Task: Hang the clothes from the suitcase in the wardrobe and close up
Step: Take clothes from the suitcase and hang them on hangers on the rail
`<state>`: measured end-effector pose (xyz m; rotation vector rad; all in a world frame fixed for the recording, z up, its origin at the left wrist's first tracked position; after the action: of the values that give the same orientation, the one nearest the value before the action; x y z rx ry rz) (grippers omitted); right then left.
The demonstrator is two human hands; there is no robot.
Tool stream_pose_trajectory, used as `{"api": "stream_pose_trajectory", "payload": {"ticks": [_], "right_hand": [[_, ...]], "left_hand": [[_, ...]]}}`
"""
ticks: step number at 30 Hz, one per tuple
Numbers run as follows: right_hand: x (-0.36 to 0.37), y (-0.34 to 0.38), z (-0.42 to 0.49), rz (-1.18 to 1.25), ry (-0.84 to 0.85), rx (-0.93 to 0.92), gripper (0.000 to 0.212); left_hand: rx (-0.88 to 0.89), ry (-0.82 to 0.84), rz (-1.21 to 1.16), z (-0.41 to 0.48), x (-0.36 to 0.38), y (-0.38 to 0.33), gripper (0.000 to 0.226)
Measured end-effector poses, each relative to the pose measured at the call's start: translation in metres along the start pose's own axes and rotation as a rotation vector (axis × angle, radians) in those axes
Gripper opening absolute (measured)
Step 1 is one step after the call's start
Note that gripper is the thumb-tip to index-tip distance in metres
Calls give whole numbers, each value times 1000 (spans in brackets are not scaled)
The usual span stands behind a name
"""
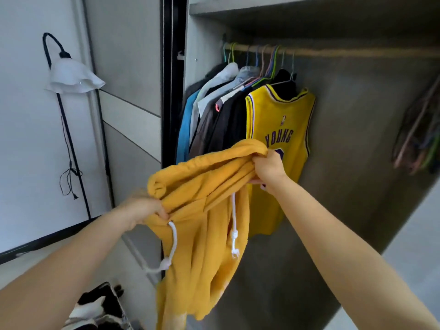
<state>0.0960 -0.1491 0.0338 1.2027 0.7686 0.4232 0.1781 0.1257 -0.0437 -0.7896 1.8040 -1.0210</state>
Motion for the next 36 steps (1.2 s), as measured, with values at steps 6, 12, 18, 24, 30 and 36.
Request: {"api": "stream_pose_trajectory", "payload": {"ticks": [6, 12, 18, 24, 30, 36], "right_hand": [[-30, 7, 18, -120, 26, -129, 13], [-66, -3, 51, -589, 98, -23, 15], [-109, 23, 72, -714, -21, 24, 12], [-171, 102, 83, -1052, -424, -93, 20], [-230, 117, 90, -1642, -539, 152, 37], [-245, 100, 102, -1695, -543, 258, 42]], "left_hand": [[-1, -127, 6, 22, 12, -26, 19], [-42, 26, -763, 25, 55, -105, 14], [85, 181, -769, 40, 89, -184, 23], [169, 258, -708, 44, 120, -240, 10], [182, 261, -656, 62, 136, -236, 47], [182, 239, -613, 82, 114, -231, 38]]}}
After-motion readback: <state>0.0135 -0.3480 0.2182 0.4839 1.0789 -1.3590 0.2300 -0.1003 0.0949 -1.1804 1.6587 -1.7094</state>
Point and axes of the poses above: each hand's wrist, its own z-axis towards the middle knuckle, its own x-axis out of the palm, y = z × x, the point moved 4 cm from there along z, towards the middle knuckle, and after that the axes turned 2 degrees about z, right-handed, at the moved point
